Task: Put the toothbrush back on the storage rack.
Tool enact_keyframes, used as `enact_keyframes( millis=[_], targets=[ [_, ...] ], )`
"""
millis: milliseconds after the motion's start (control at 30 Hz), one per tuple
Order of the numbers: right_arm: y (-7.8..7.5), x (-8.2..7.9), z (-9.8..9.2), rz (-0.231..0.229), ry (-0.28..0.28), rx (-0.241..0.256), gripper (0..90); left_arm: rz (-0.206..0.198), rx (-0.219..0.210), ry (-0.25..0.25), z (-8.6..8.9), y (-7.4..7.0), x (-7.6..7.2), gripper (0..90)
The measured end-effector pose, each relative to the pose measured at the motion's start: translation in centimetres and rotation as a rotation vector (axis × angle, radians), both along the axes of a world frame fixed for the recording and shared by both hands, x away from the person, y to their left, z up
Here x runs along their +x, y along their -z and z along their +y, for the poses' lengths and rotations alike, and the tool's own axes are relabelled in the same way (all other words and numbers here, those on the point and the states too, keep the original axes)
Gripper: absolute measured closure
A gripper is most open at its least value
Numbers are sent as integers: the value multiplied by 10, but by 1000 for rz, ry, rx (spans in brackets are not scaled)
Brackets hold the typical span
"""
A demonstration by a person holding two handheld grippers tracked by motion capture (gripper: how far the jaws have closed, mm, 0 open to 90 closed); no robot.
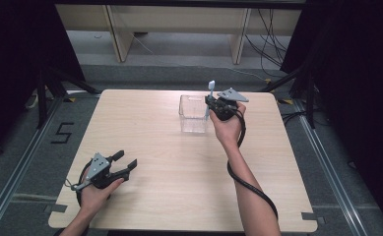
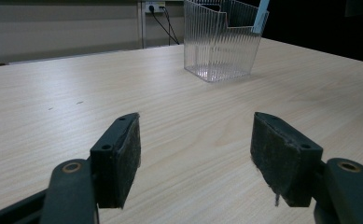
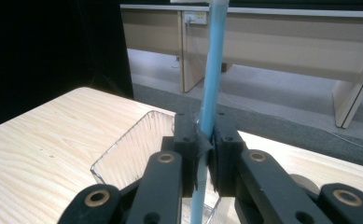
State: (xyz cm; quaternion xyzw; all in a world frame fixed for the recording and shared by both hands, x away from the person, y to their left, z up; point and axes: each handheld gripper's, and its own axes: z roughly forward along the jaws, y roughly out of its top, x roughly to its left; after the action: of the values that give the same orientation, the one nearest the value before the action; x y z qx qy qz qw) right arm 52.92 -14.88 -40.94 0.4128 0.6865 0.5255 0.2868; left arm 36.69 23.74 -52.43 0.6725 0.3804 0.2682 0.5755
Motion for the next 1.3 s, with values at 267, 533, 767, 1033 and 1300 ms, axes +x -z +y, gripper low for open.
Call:
enact_keyframes(
  millis=[267,533,767,1033,1300],
  targets=[
    [7,-1,0,18,14,8,830,11,14,-6,0,-1,-1,329],
    [12,-1,2,18,13,1,830,11,14,-5,0,-1,-1,329],
    [16,-1,3,29,10,-4,830,2,3,-1,0,0,0,329],
    [20,-1,4,37,22,-2,830,12,14,-4,0,-1,-1,329],
    [25,0,4,46,18,-9,828,12,14,-4,0,-1,-1,328]
  ],
)
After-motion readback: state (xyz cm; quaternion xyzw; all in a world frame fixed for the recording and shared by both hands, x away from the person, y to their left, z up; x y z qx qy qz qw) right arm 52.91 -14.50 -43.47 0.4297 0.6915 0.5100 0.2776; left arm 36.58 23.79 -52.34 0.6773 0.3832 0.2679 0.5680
